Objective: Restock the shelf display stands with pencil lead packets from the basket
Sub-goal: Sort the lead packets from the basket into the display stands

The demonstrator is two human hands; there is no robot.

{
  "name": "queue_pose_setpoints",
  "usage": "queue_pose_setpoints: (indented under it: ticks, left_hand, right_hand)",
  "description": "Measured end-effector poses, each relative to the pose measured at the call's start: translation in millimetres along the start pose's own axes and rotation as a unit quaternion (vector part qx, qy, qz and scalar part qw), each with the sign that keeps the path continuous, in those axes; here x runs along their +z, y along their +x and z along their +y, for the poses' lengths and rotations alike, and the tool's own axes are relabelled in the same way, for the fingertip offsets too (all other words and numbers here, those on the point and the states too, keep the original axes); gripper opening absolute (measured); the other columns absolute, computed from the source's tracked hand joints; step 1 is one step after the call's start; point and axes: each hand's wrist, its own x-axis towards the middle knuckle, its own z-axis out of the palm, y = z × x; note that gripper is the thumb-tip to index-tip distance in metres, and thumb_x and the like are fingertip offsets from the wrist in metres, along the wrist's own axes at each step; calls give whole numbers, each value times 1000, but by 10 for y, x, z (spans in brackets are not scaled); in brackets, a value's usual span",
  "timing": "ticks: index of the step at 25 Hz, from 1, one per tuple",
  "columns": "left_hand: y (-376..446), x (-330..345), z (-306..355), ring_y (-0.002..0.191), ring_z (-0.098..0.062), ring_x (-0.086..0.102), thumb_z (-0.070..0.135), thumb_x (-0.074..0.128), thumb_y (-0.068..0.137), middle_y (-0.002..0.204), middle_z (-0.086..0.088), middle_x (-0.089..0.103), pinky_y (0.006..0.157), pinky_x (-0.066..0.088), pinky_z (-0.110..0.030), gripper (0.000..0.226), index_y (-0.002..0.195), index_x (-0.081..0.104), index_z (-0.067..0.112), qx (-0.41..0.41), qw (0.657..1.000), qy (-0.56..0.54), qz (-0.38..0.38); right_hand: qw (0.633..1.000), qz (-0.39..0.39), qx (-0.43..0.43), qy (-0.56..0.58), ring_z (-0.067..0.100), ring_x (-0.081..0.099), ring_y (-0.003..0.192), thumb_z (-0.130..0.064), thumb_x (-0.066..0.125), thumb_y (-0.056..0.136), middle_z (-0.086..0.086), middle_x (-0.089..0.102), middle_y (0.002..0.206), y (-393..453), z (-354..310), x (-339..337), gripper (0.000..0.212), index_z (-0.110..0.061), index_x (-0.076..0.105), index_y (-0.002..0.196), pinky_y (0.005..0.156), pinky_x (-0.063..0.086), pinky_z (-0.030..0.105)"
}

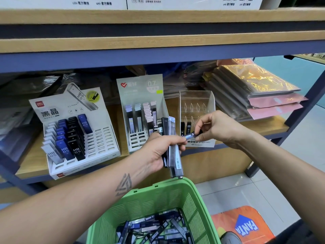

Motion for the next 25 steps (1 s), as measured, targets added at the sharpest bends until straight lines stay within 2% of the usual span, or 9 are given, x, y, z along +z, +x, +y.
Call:
queue_pose_setpoints:
  ticks: [4,8,12,14,17,21,25]
  left_hand:
    - [30,-14,-21,60,-21,65,-5,77,74,86,-26,69,64,54,-30,42,111,62,-20,0,1000,8,25]
    - [34,8,-34,55,-20,65,-8,76,73,82,-25,68,57,55,-28,52,120,55,-19,8,999,11,45]
    - [38,44,-35,55,-20,64,-8,76,74,82,-25,68,58,55,-29,45,114,59,-19,8,999,-2,42]
    - [29,58,-42,56,-20,64,-7,75,76,82,-24,68,59,55,-28,29,101,65,-15,-8,999,-5,35]
    - [11,52,-69,55,-19,63,-6,74,78,76,-21,69,55,55,-26,18,94,68,-11,-35,999,4,25]
    - [28,38,-94,55,-19,64,-6,75,78,77,-21,70,54,56,-25,25,101,68,-13,-49,998,15,28]
    - [24,44,-69,56,-19,64,-6,75,77,78,-20,70,54,55,-25,15,91,70,-9,-49,998,19,25]
  right_hand:
    - [999,-18,-23,30,22,70,78,16,80,71,20,74,90,17,4,26,25,-7,75,78,78,59,32]
    - [996,-12,-18,88,19,73,82,8,77,80,11,77,88,32,20,33,18,-4,76,93,77,58,24]
    - [987,37,25,157,30,73,85,11,75,81,16,75,87,81,37,39,18,0,73,95,85,61,38]
    - [986,118,13,116,25,74,83,8,79,78,14,76,86,107,23,-68,19,-5,74,91,89,59,41]
    - [976,214,-35,-37,12,69,76,-3,83,80,0,72,82,122,-53,-215,22,-15,74,96,80,57,28]
    - [969,202,-51,-129,10,68,81,-15,85,80,-4,72,85,140,-97,-184,17,-18,77,95,72,50,21]
    - [960,185,-64,-201,11,68,86,-15,82,83,-3,73,89,177,-38,-145,19,-18,79,101,76,48,19]
